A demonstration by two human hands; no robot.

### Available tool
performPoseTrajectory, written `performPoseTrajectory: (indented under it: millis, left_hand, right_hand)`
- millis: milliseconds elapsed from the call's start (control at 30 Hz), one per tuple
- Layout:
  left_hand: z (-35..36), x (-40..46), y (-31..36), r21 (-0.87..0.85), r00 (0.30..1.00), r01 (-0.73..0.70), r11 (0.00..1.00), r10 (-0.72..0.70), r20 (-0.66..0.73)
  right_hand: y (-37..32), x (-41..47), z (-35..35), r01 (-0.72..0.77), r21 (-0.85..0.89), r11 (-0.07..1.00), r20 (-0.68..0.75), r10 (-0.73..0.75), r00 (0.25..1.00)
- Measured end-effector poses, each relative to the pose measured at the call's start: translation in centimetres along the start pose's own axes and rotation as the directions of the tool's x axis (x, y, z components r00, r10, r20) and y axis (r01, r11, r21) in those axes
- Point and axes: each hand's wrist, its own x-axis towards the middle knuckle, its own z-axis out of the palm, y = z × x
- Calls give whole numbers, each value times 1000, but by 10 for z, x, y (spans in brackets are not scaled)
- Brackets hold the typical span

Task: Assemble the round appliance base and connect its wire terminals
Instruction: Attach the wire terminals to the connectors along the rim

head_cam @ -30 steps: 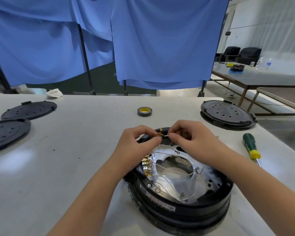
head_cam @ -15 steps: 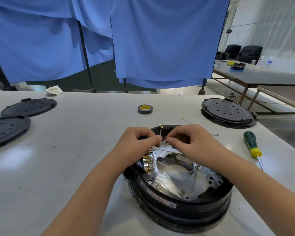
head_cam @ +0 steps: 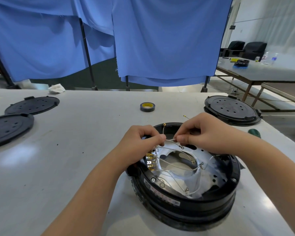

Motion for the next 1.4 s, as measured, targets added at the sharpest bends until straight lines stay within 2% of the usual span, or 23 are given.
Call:
performPoseTrajectory:
  millis: [100,267,400,567,900,967,1067,1133,1233,1400]
  left_hand:
    - [-1,0,0,2,1000,14,1000,-14,17]
    - [0,-1,2,-2,999,32,999,-32,28]
    - [3,-2,2,2,1000,8,1000,-8,9]
    - [2,-2,3,-86,999,16,996,-19,-27]
    - [2,-1,2,-130,999,-8,991,3,-34]
    - [4,-1,3,-147,997,-22,989,11,-75]
    - [6,2,2,-192,977,-44,980,2,-213]
    - [8,2,2,-203,962,-49,978,-9,-273]
    - [10,2,2,-208,955,-53,977,-11,-295]
    - [11,2,2,-195,952,-48,980,-14,-305]
  right_hand:
    - [2,1,-1,-24,29,999,30,24,999]
    - [1,0,16,-4,-3,1000,-8,4,1000]
    - [-4,3,28,24,63,998,-88,-19,996]
    - [-3,3,34,60,141,988,-208,-30,978]
    - [-4,-2,40,120,145,982,-297,-72,952]
    - [-5,-3,40,105,138,985,-307,-58,950]
    - [-7,-5,38,81,134,988,-261,-44,964]
    - [-9,-8,39,65,94,994,-175,-47,983]
    - [-16,-10,44,34,59,998,-50,-31,998]
    - [-23,-8,50,6,16,1000,7,-7,1000]
